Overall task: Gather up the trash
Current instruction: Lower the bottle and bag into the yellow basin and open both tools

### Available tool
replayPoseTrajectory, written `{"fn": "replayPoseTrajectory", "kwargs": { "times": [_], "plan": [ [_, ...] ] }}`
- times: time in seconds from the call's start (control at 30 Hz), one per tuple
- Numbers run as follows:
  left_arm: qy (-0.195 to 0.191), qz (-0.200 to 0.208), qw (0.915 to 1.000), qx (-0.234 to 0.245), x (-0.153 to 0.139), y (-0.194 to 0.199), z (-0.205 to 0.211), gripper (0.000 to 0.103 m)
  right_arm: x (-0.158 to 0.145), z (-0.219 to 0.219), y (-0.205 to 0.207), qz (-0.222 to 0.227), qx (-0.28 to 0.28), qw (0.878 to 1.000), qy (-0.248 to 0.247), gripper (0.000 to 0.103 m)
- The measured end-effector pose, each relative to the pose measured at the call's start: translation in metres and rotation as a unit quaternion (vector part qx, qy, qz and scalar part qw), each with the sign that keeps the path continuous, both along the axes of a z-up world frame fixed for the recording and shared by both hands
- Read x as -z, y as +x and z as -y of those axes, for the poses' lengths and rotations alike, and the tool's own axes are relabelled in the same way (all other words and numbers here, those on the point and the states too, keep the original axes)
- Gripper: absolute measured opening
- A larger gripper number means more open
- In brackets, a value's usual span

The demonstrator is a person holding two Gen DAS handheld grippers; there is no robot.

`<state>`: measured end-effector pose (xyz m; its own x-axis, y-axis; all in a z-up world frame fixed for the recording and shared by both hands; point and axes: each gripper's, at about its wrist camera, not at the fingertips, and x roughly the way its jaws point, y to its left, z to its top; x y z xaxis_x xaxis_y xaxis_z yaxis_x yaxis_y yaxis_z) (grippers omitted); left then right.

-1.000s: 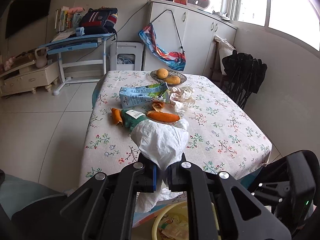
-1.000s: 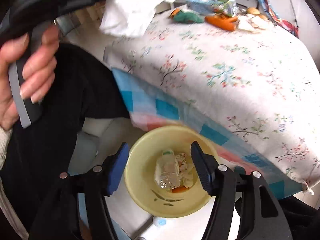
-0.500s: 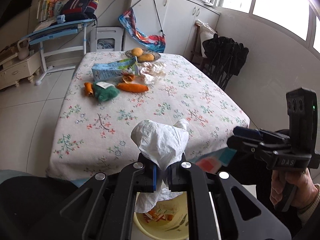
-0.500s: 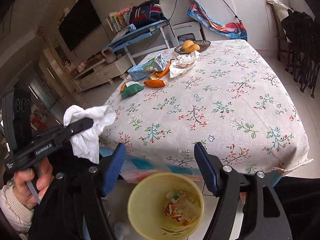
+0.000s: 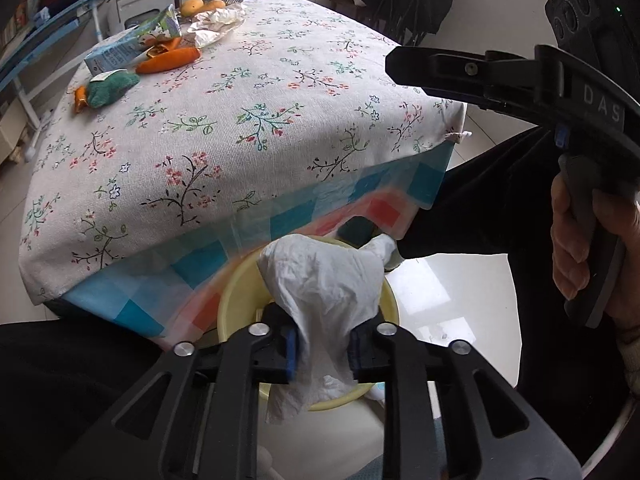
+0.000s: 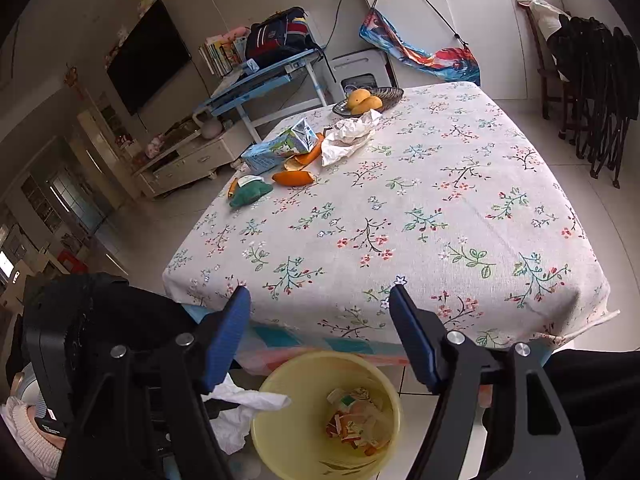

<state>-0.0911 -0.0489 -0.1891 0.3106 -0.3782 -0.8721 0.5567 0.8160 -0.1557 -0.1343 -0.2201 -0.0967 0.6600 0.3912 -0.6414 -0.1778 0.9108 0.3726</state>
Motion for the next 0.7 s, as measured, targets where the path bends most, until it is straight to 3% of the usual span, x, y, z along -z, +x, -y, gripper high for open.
{"fn": "replayPoseTrajectory", "kwargs": {
  "times": [0.03, 0.1, 0.47, 0.7],
  "plan": [
    [0.000, 0.000, 1.0000, 0.000, 0.000, 0.000, -0.001, 0.038, 0.000, 0.001, 0.000, 0.000, 0.001, 1.000, 0.001, 0.070],
    [-0.002, 0.006, 1.0000, -0.004, -0.003, 0.000, -0.002, 0.041, 0.000, 0.002, 0.000, 0.000, 0.003, 1.000, 0.003, 0.070],
    [-0.019, 0.019, 0.9996, -0.005, -0.011, 0.001, -0.002, 0.045, 0.001, 0.004, 0.000, -0.003, 0.007, 1.000, 0.003, 0.071],
    [-0.040, 0.085, 0.9931, -0.071, -0.031, 0.007, -0.022, 0.052, 0.001, 0.005, 0.000, -0.003, 0.007, 1.000, 0.003, 0.072]
  ]
}}
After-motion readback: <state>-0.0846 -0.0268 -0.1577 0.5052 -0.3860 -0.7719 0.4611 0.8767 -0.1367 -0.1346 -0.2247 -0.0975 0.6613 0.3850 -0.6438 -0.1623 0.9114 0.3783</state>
